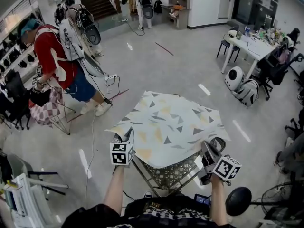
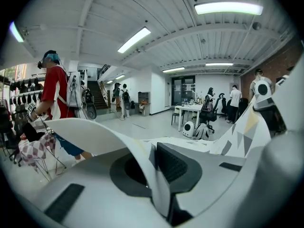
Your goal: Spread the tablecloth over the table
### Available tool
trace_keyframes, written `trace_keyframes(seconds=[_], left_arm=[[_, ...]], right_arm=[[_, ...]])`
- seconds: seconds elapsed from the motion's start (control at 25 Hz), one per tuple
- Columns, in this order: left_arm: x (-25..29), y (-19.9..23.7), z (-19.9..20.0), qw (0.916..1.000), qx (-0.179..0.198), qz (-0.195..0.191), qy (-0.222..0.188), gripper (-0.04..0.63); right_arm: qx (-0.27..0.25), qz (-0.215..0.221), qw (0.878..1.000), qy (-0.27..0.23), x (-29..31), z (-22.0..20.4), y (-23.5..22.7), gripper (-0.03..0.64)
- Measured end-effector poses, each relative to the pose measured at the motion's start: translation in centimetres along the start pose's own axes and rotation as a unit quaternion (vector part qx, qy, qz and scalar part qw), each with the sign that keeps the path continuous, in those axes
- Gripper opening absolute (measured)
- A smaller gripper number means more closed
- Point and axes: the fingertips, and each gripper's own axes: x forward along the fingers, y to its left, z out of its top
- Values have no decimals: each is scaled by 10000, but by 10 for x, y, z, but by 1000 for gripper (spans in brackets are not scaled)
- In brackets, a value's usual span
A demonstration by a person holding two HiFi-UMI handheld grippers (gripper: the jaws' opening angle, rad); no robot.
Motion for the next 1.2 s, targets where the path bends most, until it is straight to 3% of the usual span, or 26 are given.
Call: trace_keyframes(seconds=[0.2,0.44,0.56,0.72,0.84,1.04,1.2], left_arm=[[-7,2,-16,9996,-263,-52,114,46],[-16,3,-84,9945,-697,-541,559,46],[-26,5,-120,9876,-1048,-812,847,46],[-25,-1,-150,9829,-1092,-996,1102,43],[-16,4,-174,9785,-1174,-1061,1324,41],[-6,10,-225,9662,-1718,-922,1685,41],[-7,5,-253,9635,-1649,-804,1947,43]], right_arm=[[171,-501,9986,-97,-24,-16,-19,17],[190,-1313,9911,-94,-50,-84,-39,18],[243,-1913,9811,-172,-69,-107,-49,17],[507,-2662,9624,-201,-101,-136,-81,17],[698,-2876,9550,-179,-107,-161,-100,17],[806,-3070,9483,-21,-103,-203,-122,18],[1217,-3389,9328,-116,-113,-235,-143,18]])
